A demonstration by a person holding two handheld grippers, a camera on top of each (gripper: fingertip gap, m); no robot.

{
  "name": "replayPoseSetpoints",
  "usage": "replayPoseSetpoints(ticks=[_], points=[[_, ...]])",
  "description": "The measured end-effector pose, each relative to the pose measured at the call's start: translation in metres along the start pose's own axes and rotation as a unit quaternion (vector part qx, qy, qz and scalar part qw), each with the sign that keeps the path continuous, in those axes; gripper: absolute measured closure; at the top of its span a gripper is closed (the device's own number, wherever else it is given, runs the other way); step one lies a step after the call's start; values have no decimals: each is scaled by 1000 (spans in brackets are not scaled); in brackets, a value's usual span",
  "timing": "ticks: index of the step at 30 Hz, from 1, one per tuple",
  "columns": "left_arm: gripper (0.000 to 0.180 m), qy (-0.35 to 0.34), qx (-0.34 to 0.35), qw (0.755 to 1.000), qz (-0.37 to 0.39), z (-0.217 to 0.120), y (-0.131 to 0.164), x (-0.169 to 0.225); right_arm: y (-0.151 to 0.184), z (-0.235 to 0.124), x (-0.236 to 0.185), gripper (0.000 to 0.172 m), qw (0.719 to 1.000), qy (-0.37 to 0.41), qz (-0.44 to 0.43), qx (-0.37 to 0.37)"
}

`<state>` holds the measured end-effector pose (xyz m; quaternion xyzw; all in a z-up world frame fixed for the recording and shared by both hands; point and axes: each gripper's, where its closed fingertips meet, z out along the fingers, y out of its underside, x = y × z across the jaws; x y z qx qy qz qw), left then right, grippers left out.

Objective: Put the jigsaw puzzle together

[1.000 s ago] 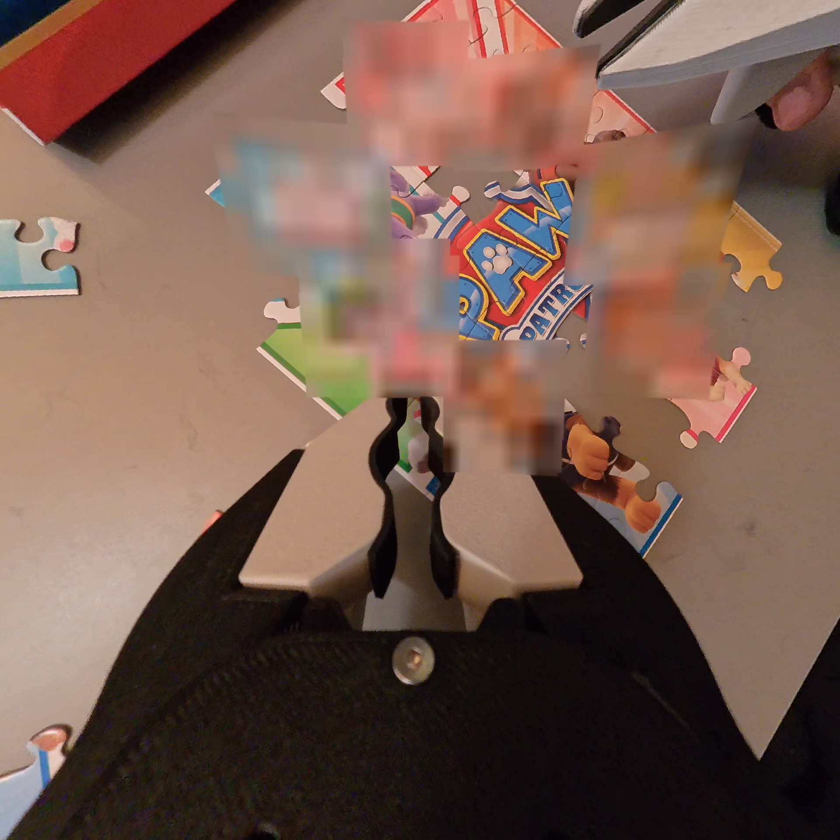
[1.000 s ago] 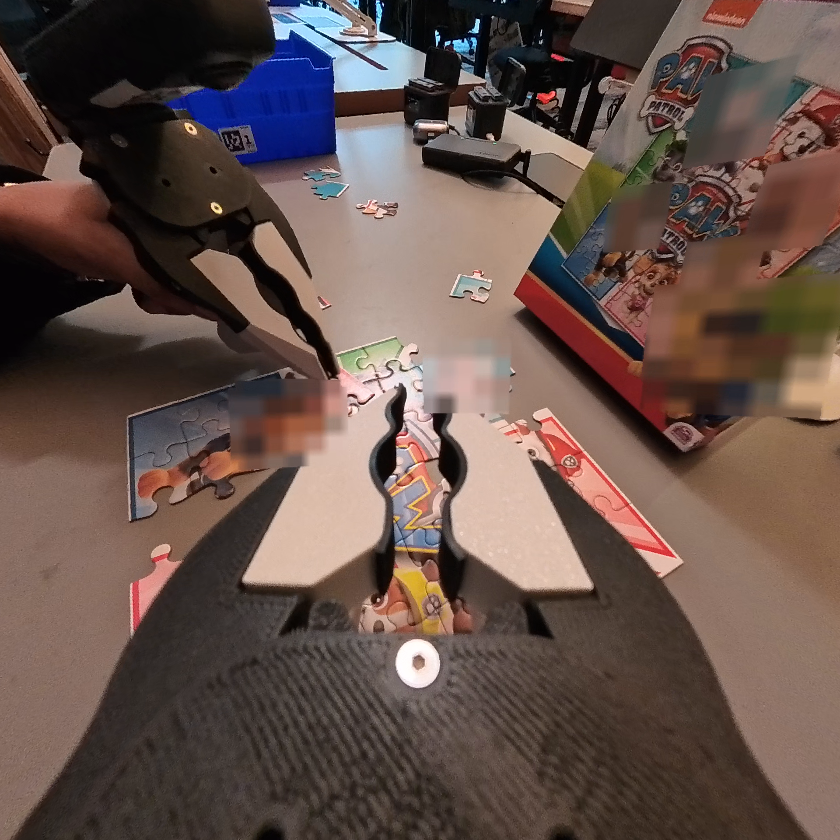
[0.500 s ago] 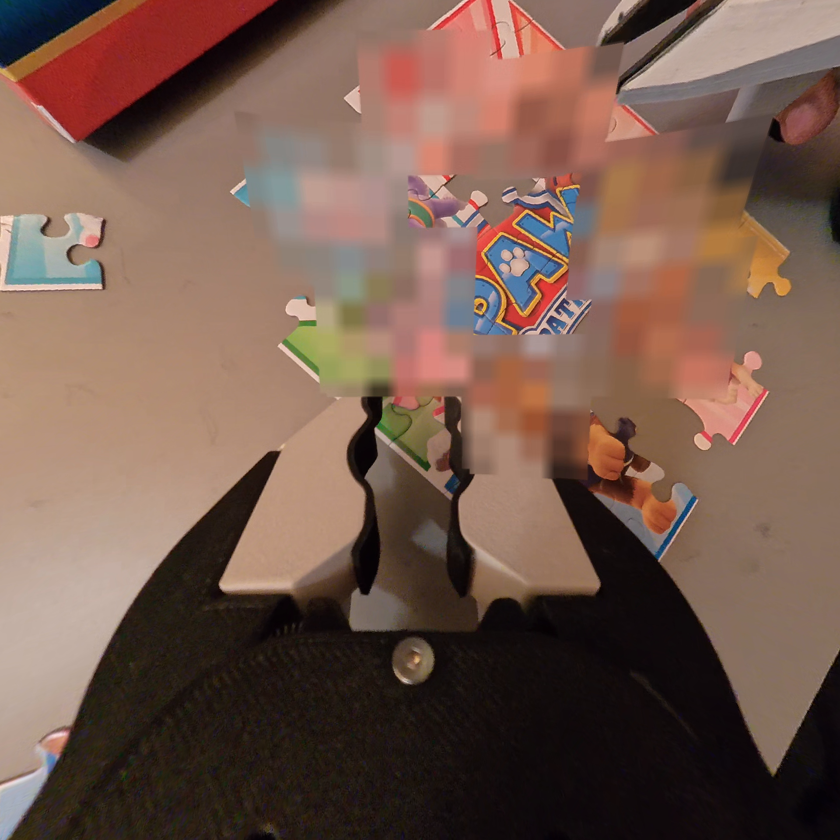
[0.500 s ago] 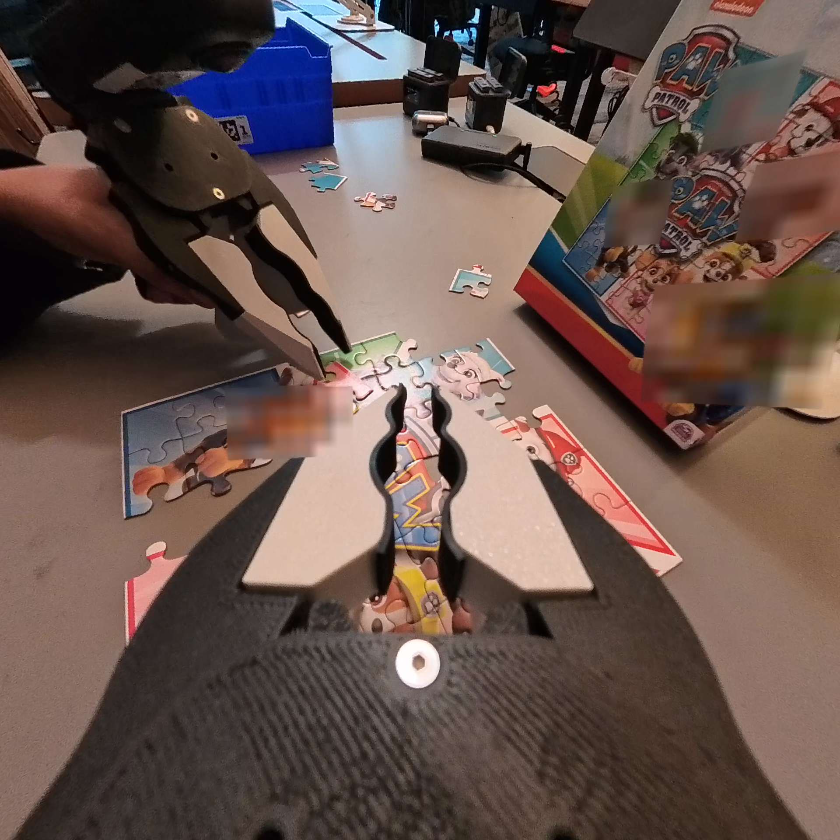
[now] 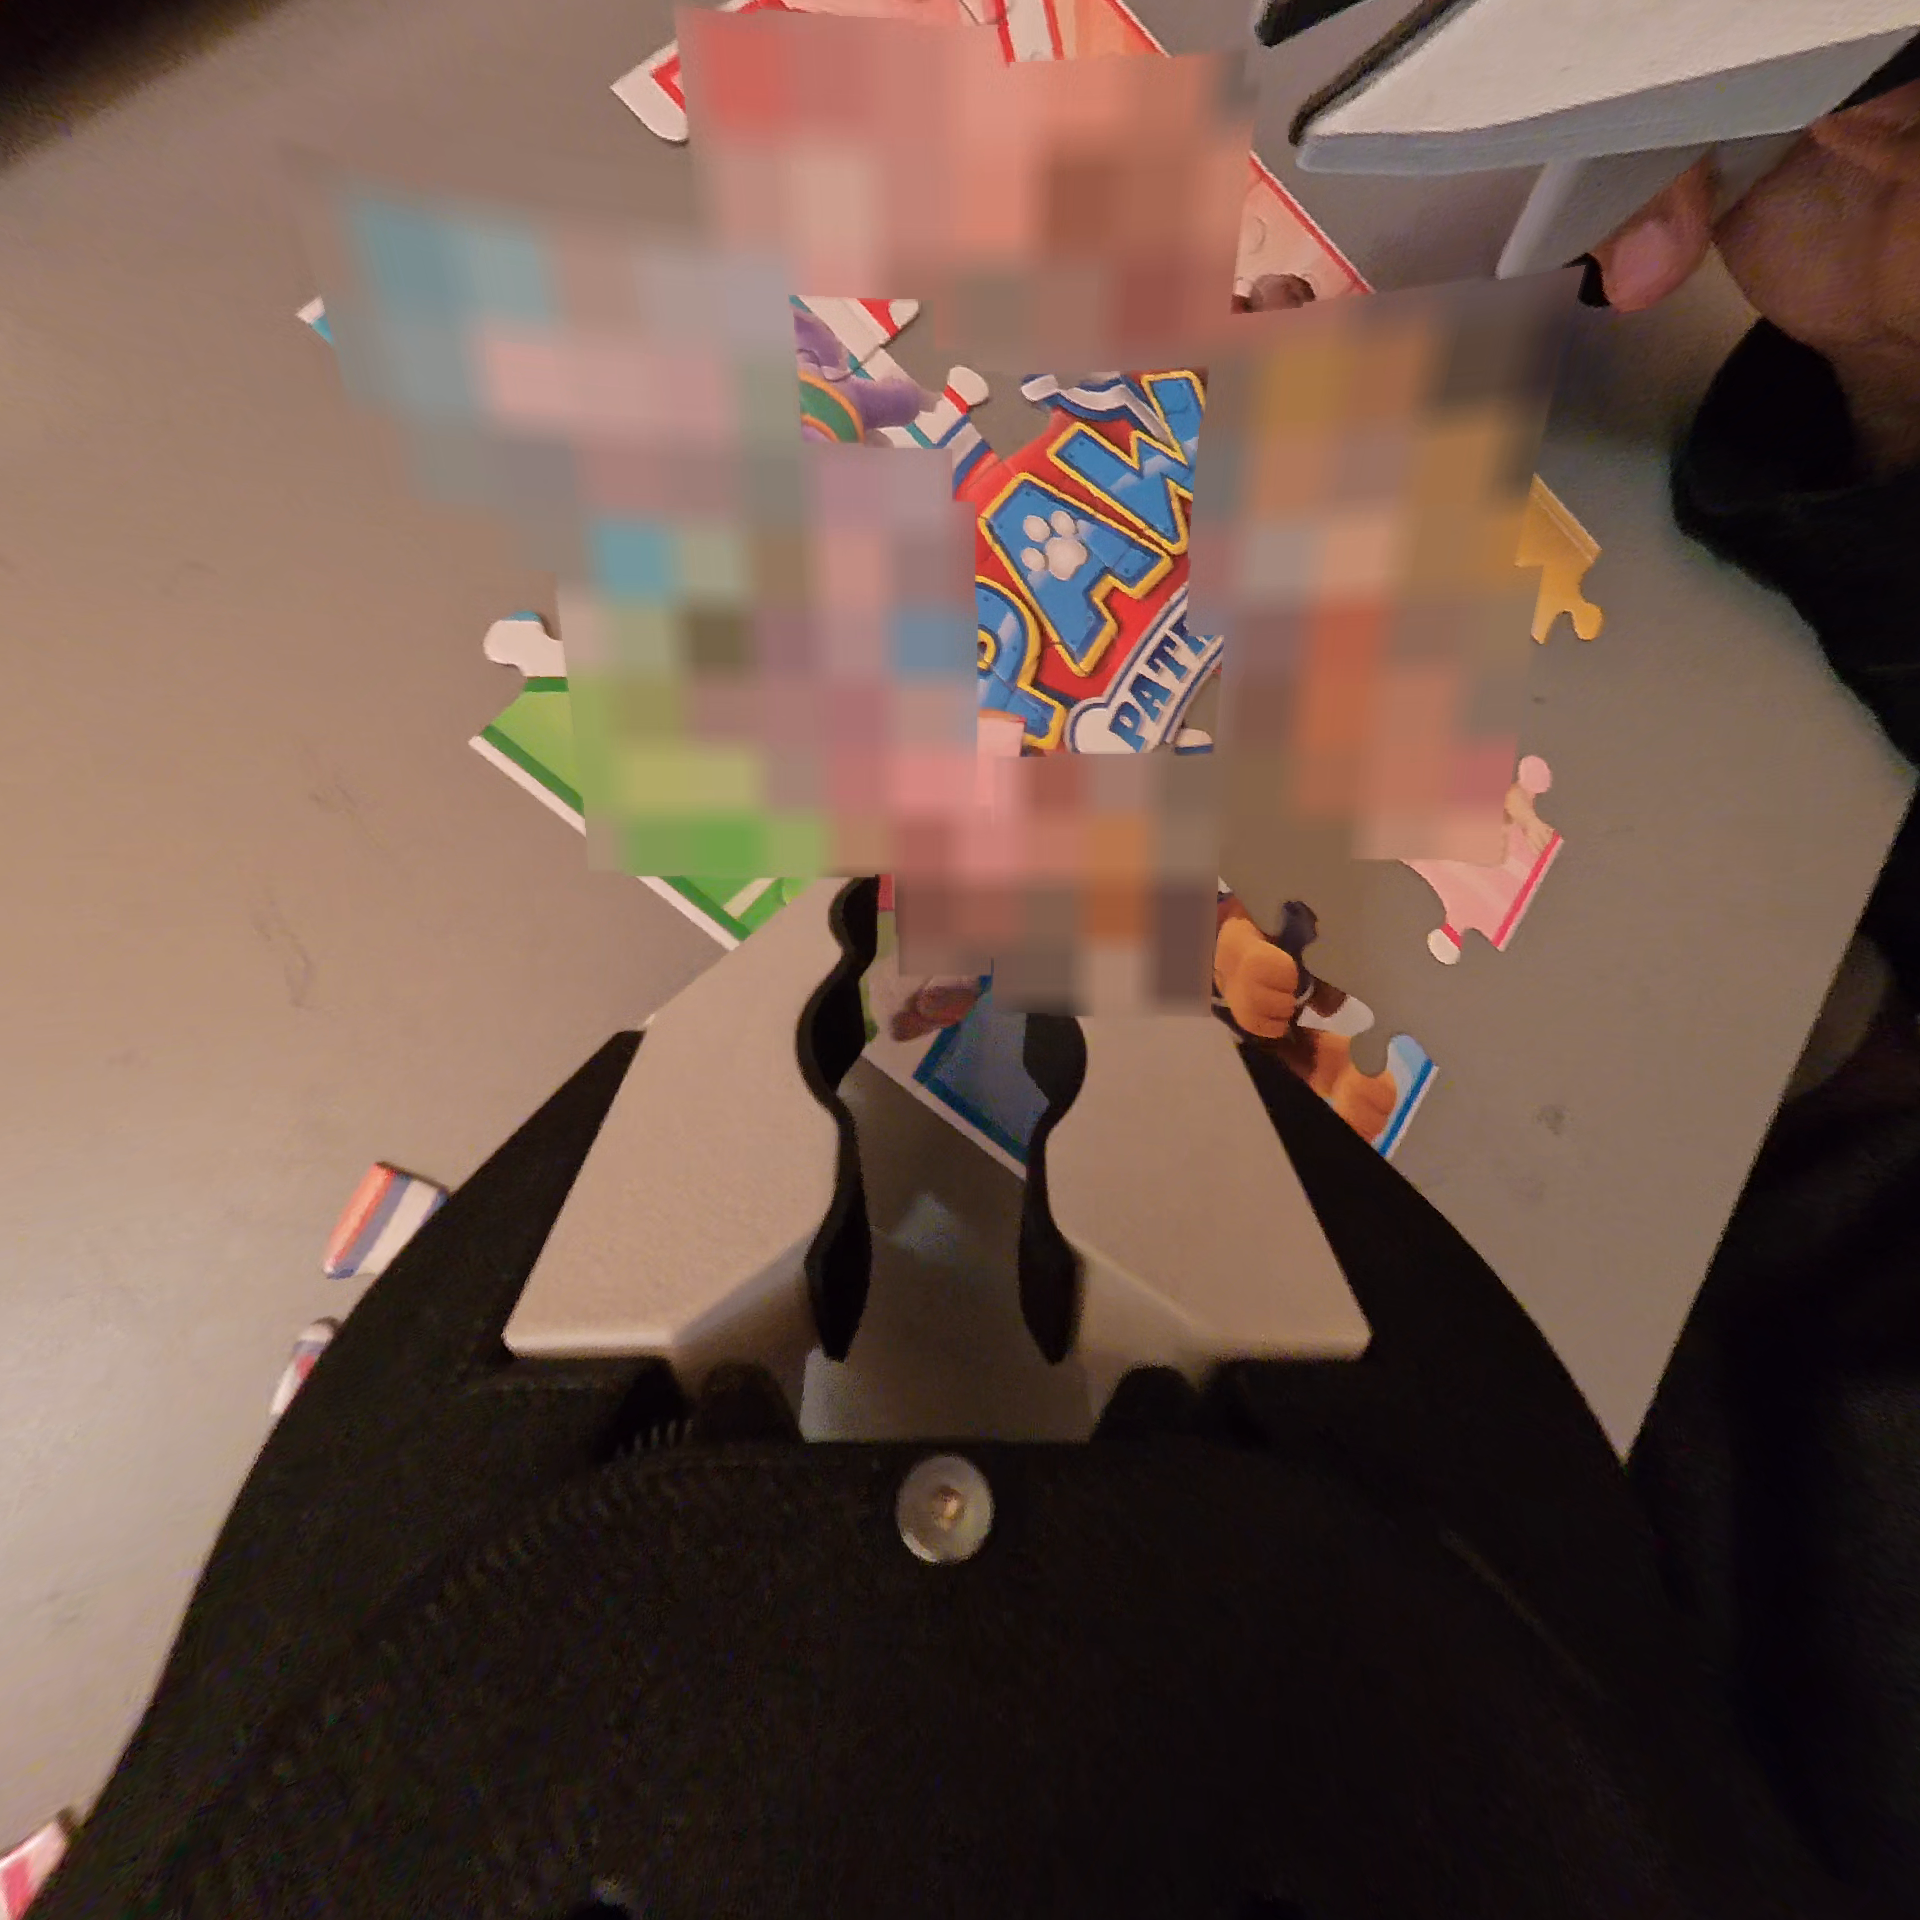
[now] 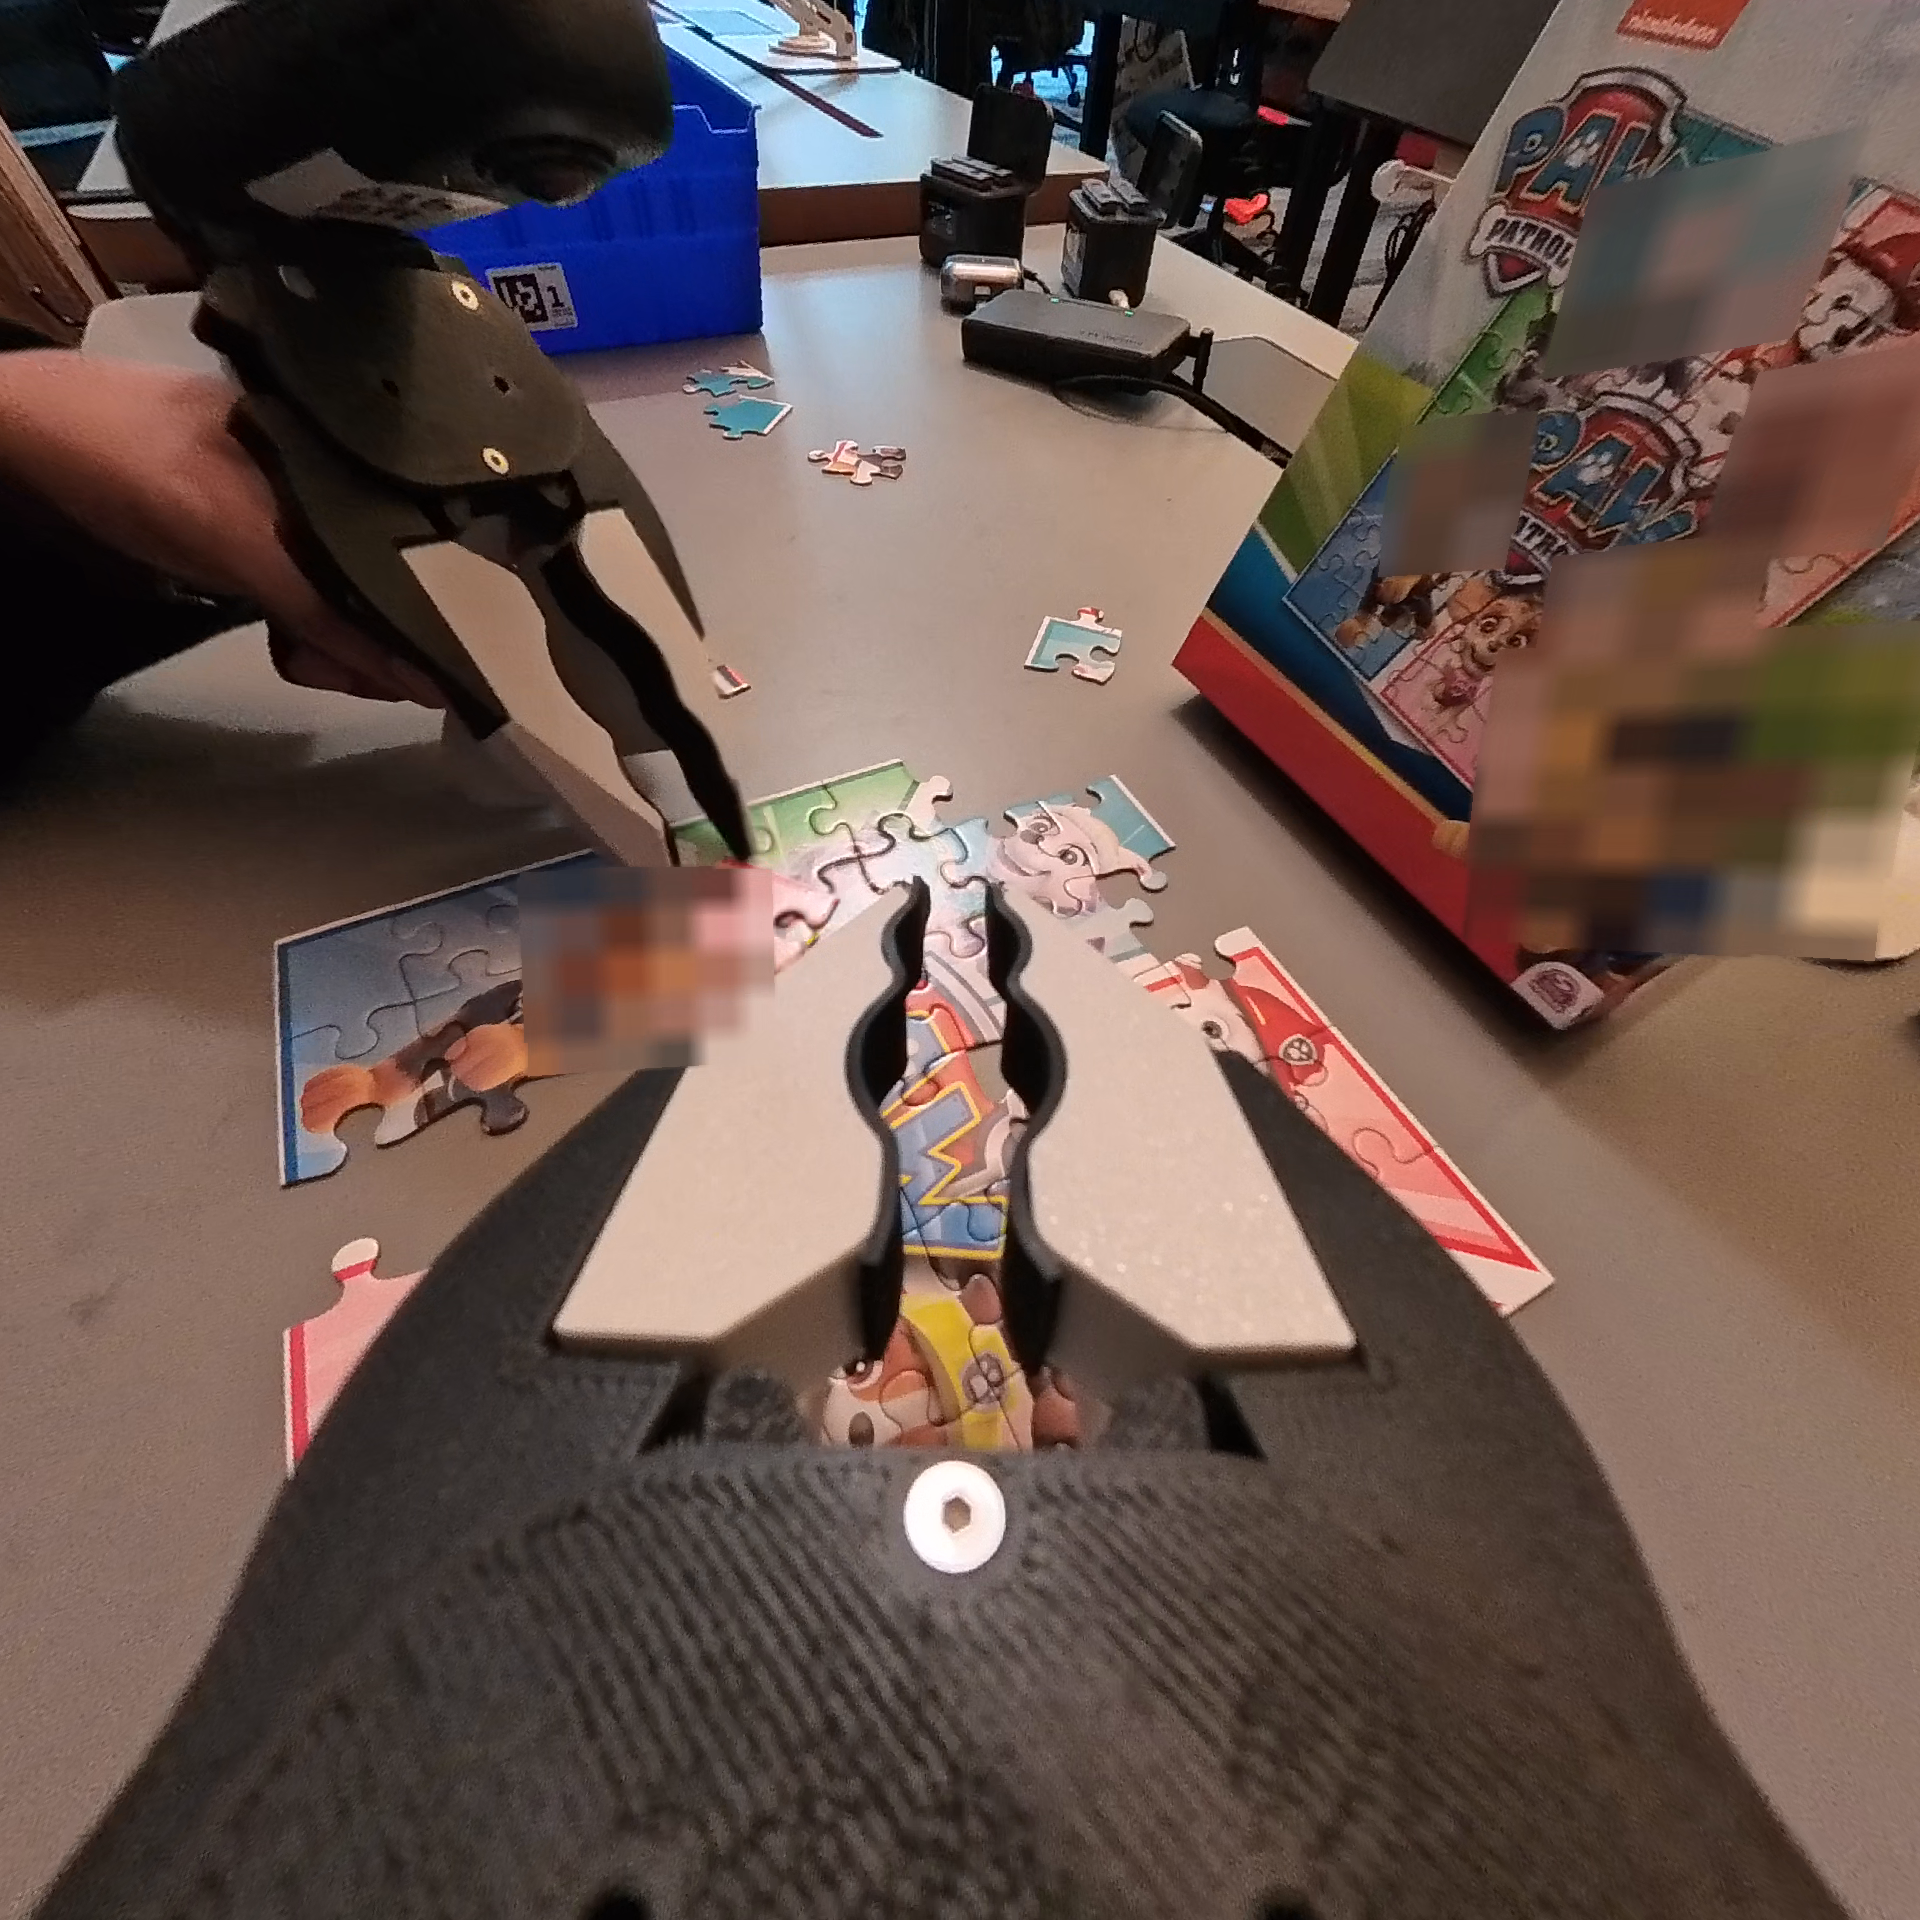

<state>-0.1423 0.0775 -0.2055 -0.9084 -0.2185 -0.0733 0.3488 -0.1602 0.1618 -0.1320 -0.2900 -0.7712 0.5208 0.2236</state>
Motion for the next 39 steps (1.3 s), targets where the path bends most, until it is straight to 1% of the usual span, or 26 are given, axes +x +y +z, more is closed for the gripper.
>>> replayPoseSetpoints(ticks=[6,12,21,29,35,39], points=[[159,44,-13,999,10,5,3,21,1,0,0,162,1000,0,1,-2],[161,74,-19,997,23,6,4,36,1,0,0,162,1000,0,0,-2],[163,54,7,998,9,0,-5,24,2,1,-1,162,1000,-1,-3,-7],[163,39,23,999,-1,-3,-9,15,7,5,-7,157,1000,-12,-10,-21],[163,25,24,999,-9,-3,-8,6,15,12,-17,150,998,-24,-23,-48],[164,32,16,999,-4,-1,-6,10,33,24,-36,151,992,-56,-45,-99]])
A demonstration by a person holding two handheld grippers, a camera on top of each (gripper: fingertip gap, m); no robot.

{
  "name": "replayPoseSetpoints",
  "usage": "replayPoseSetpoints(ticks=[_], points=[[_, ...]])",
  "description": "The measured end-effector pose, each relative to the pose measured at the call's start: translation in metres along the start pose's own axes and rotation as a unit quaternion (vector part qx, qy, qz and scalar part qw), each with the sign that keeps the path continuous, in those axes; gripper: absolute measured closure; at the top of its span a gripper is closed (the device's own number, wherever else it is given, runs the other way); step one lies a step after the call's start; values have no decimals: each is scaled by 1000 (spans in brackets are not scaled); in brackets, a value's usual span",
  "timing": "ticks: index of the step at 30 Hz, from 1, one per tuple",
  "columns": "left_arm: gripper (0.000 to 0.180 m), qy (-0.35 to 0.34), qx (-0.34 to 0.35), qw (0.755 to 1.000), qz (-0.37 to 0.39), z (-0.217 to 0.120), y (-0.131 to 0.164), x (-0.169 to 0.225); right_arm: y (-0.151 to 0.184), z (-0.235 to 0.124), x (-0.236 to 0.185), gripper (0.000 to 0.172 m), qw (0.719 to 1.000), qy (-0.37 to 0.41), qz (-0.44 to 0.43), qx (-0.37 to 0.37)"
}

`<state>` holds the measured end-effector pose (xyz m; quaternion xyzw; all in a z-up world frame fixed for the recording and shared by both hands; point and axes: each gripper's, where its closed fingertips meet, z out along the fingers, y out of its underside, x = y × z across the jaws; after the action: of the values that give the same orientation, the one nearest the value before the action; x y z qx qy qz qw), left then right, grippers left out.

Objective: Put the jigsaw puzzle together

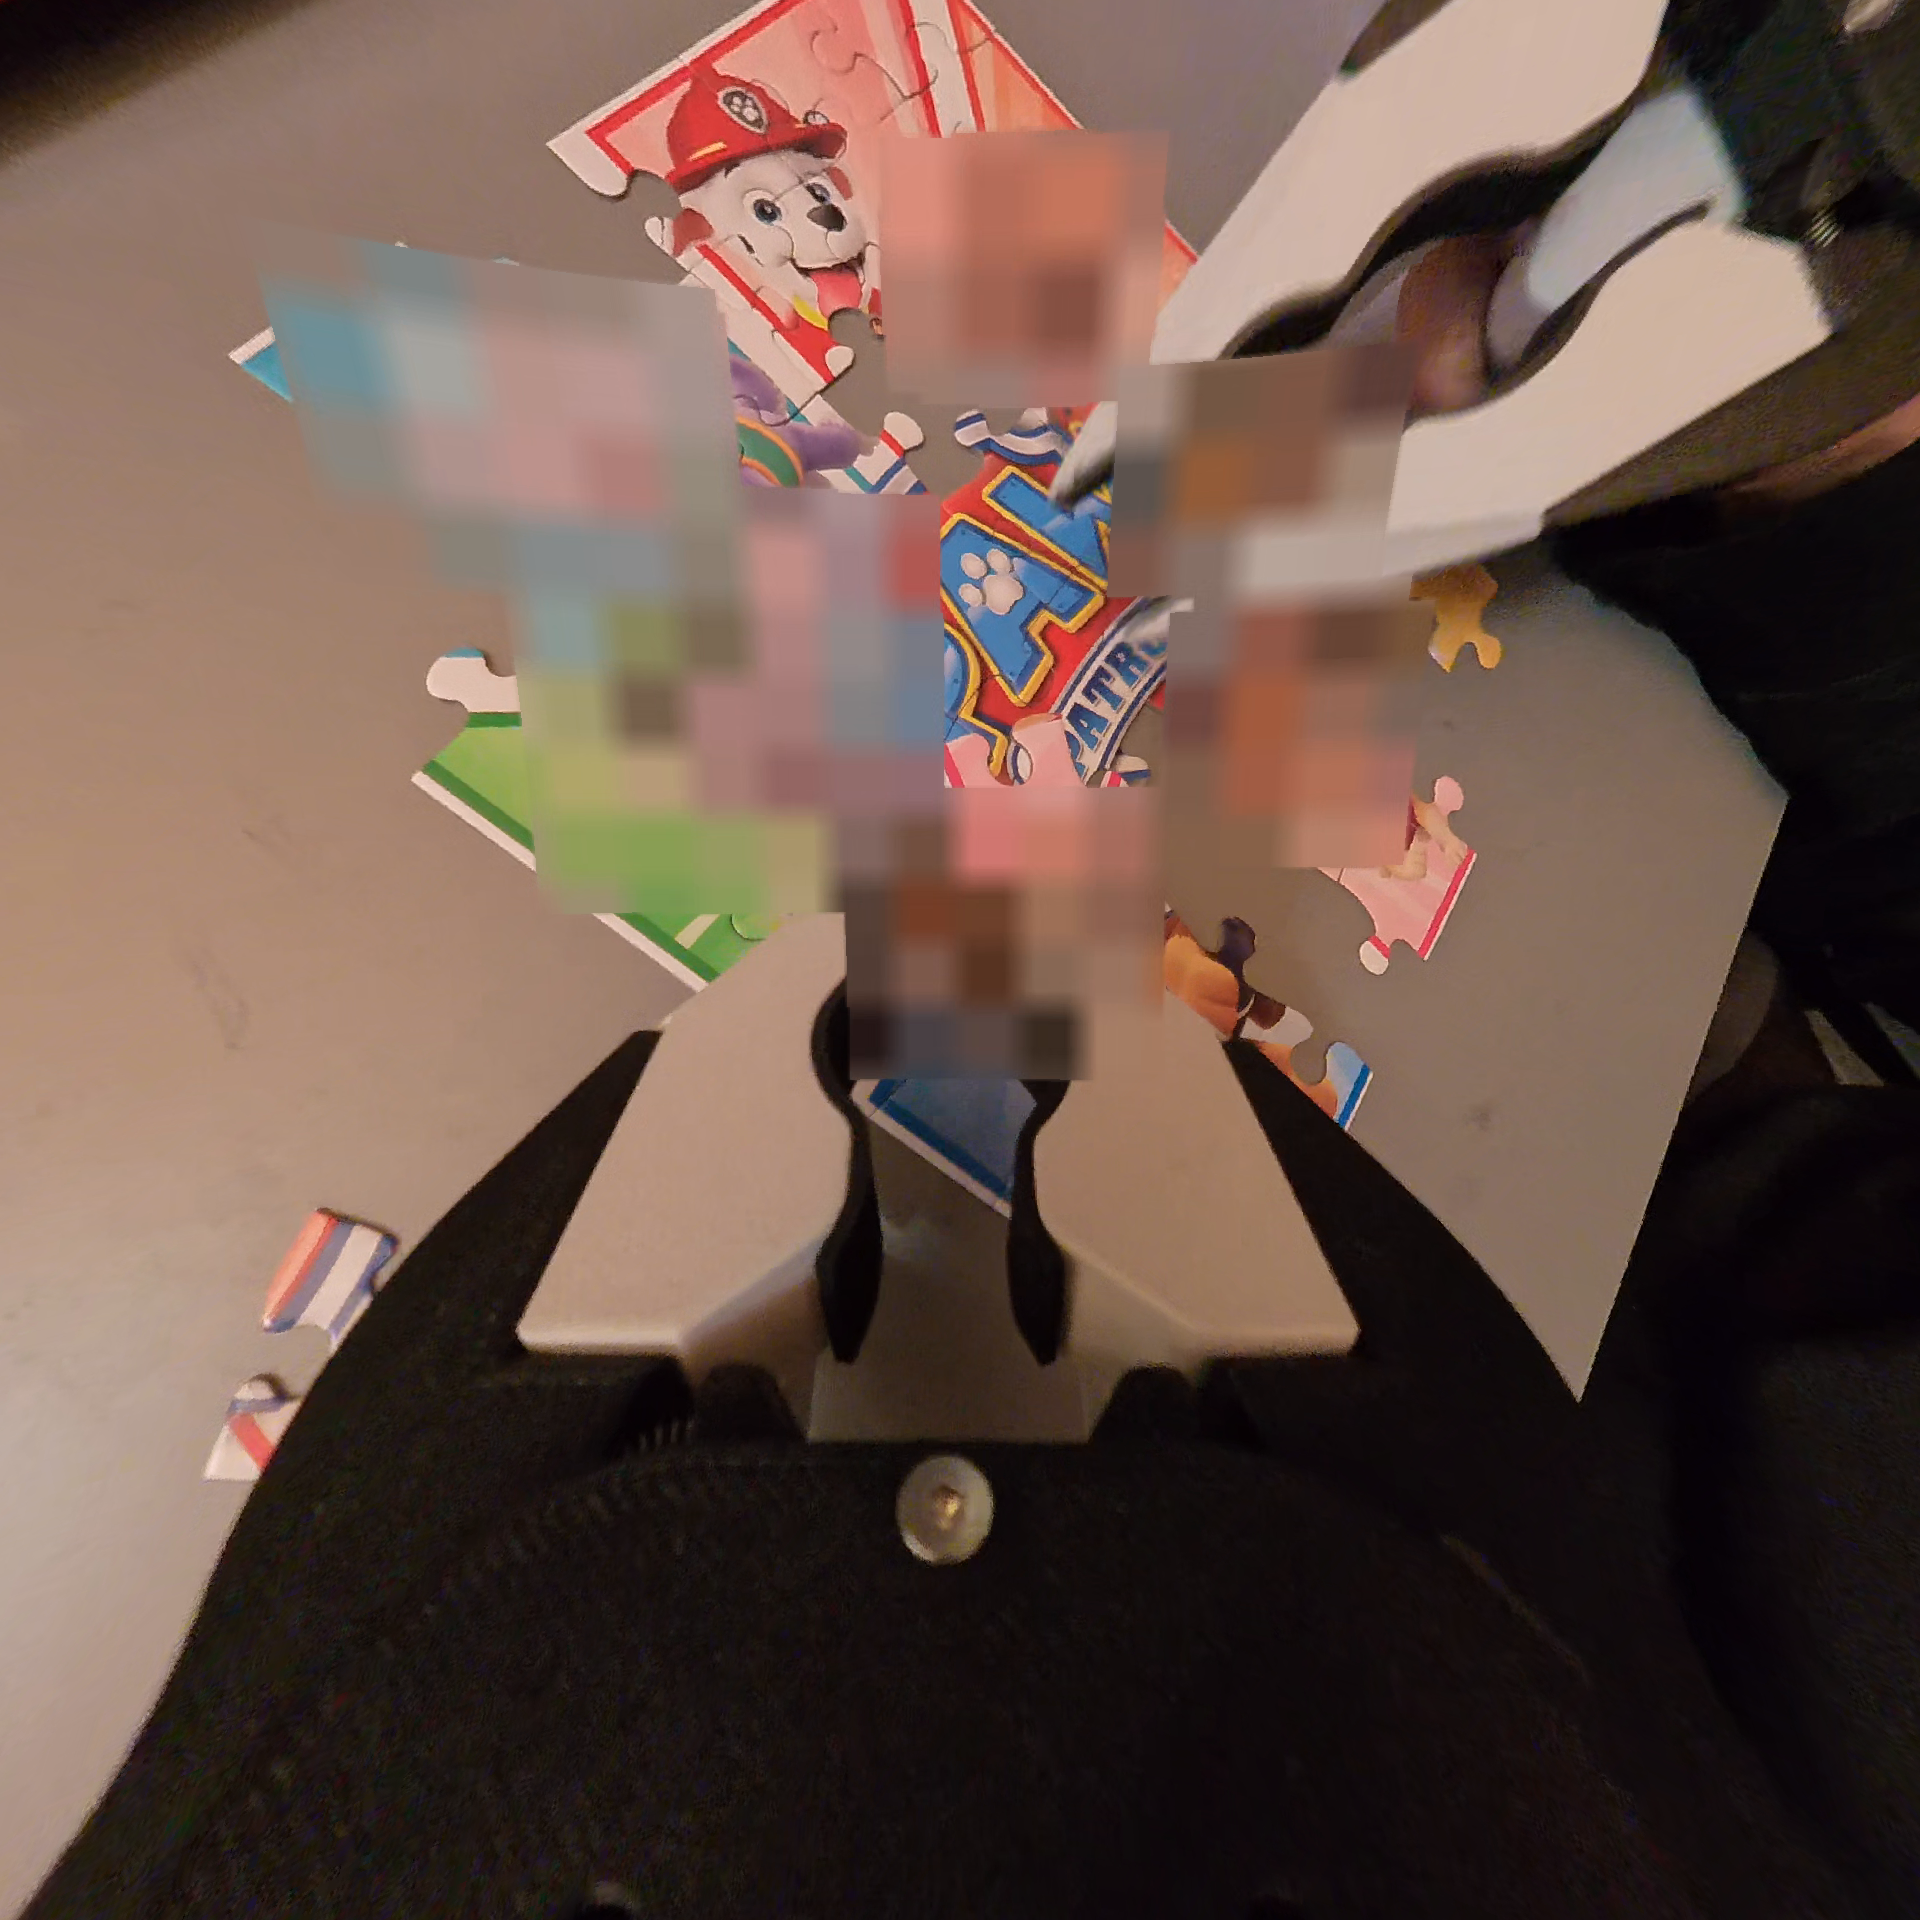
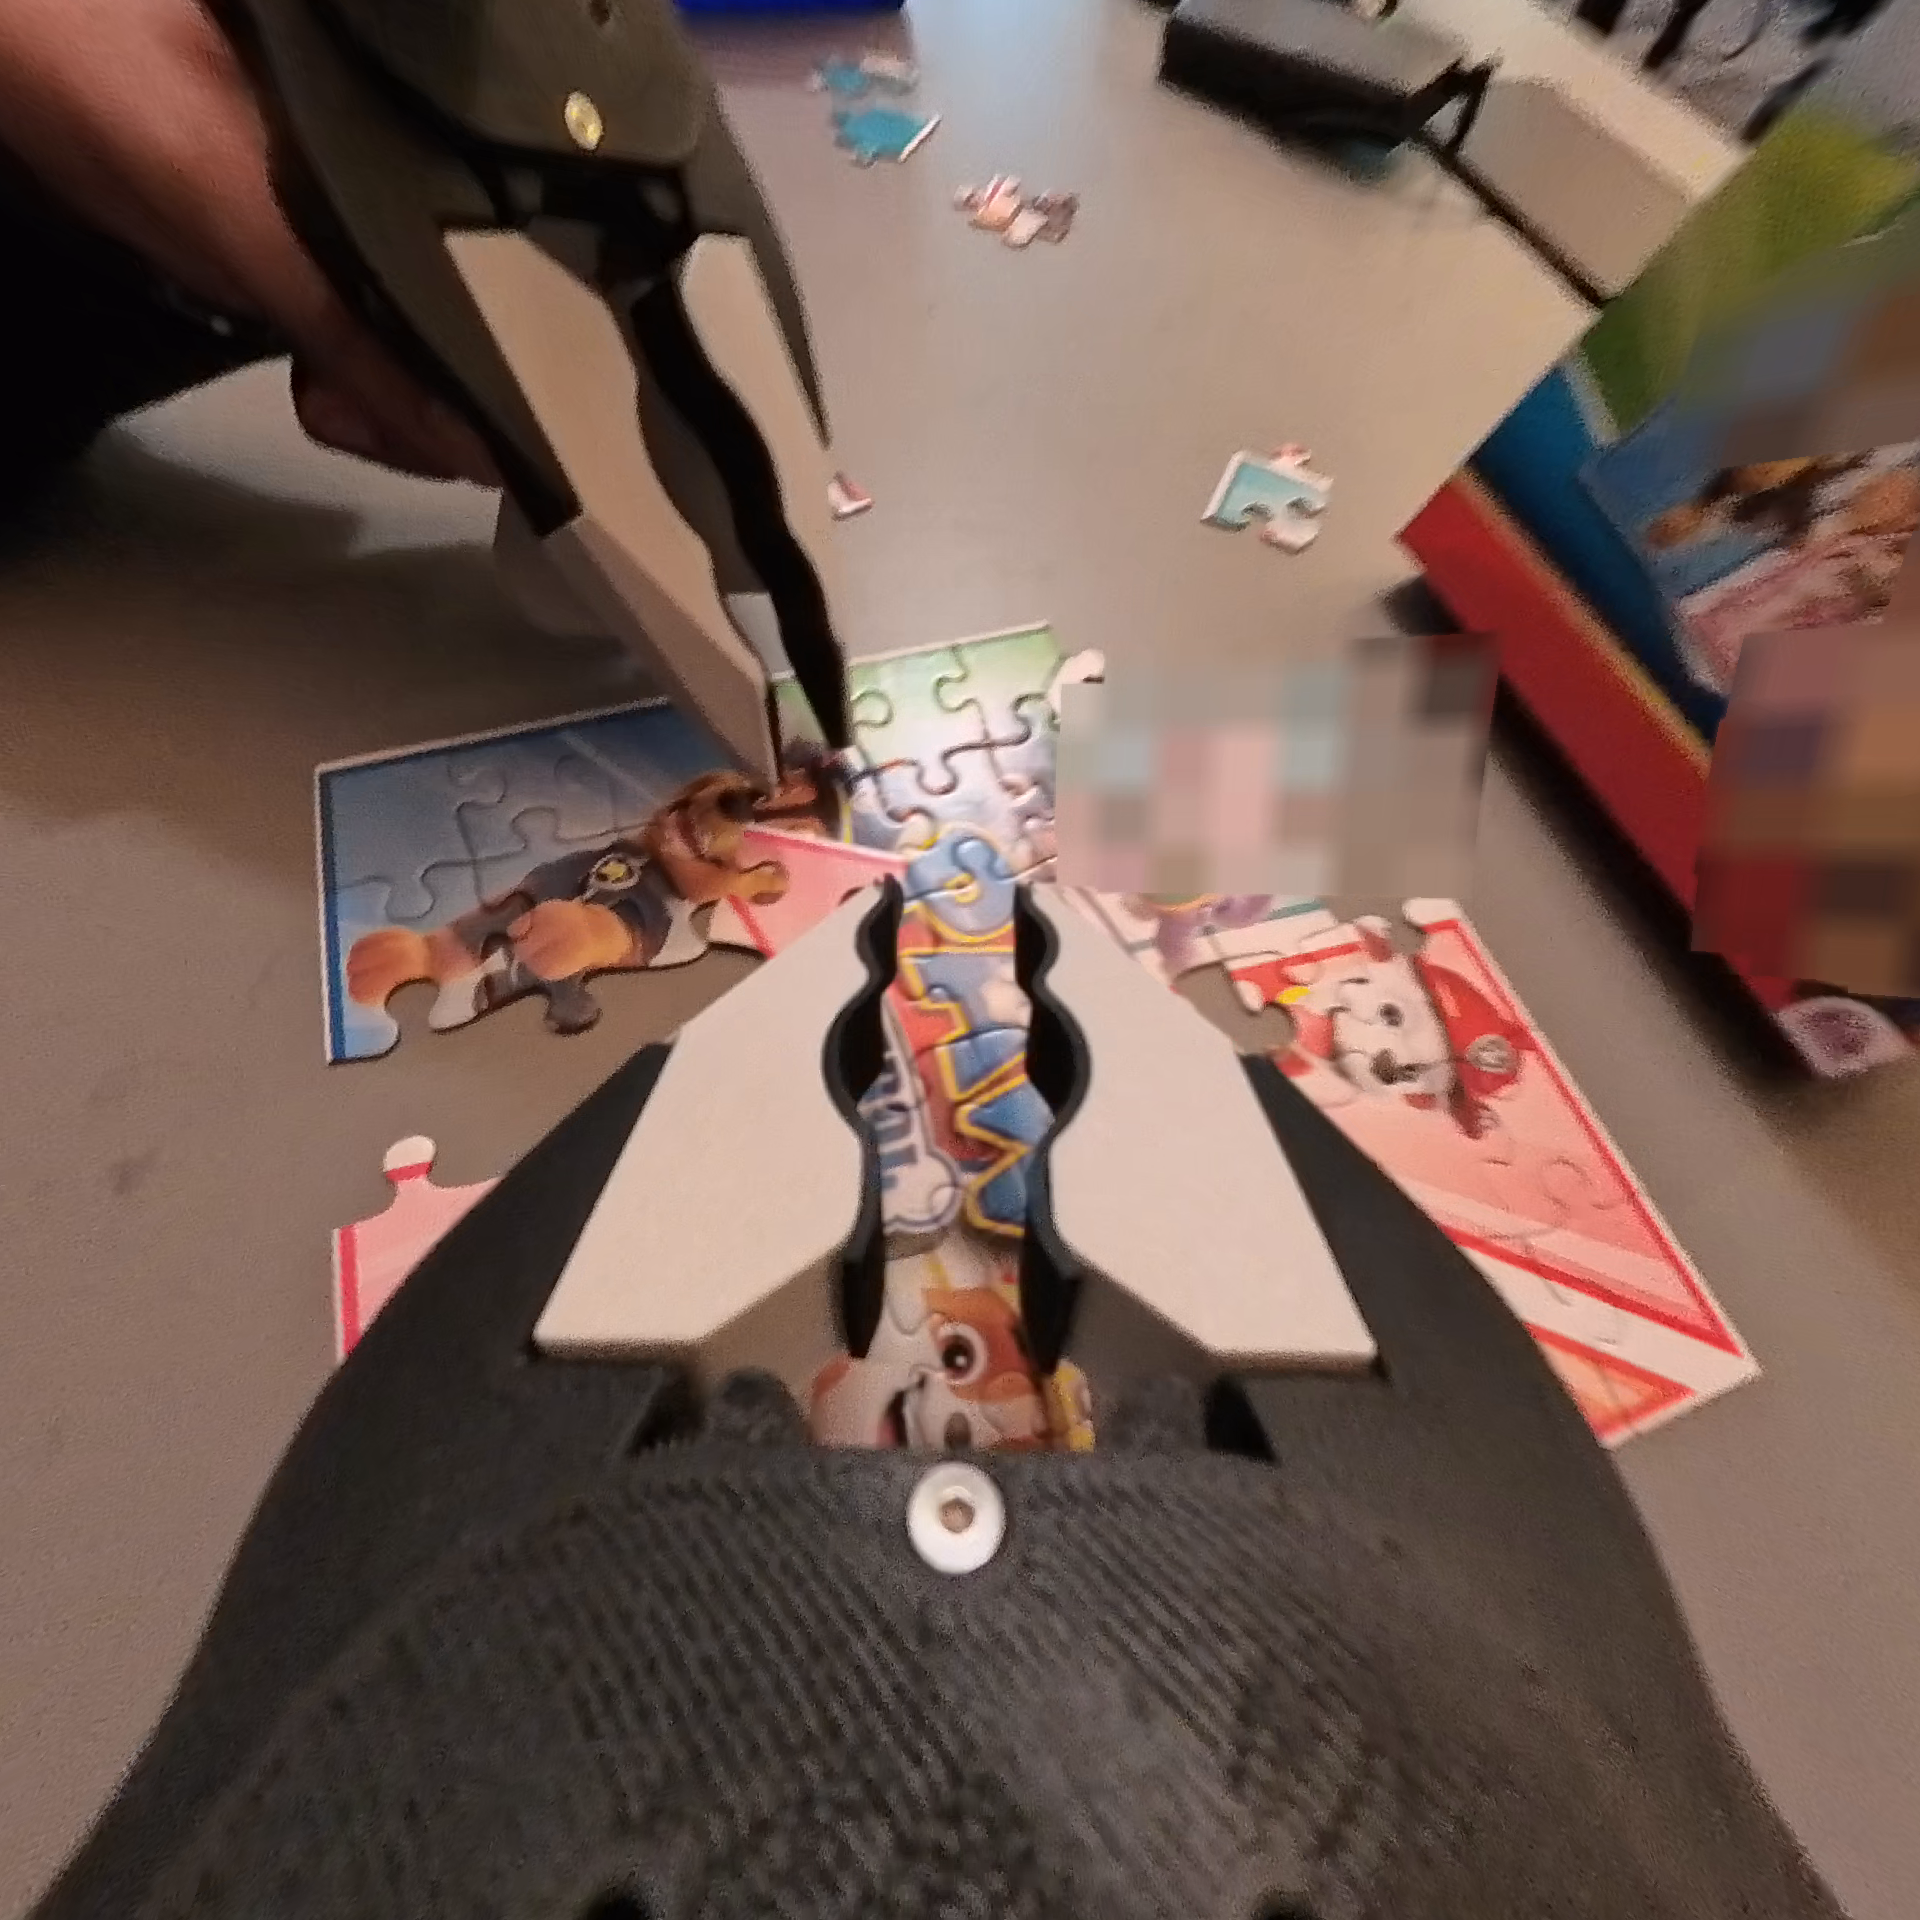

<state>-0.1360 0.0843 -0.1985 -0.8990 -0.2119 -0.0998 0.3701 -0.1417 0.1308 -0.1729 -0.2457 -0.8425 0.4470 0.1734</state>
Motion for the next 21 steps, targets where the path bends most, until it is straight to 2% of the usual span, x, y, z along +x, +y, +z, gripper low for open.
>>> replayPoseSetpoints(ticks=[4,9,15,21], points=[[163,14,-8,1000,4,4,2,7,13,13,-20,152,998,-35,-25,-47],[163,18,-18,1000,8,9,5,11,20,18,-38,150,994,-75,-35,-66],[163,24,-20,999,7,10,6,13,25,19,-37,150,993,-70,-48,-76],[163,25,-21,999,7,10,6,13,27,17,-36,160,993,-70,-53,-82]])
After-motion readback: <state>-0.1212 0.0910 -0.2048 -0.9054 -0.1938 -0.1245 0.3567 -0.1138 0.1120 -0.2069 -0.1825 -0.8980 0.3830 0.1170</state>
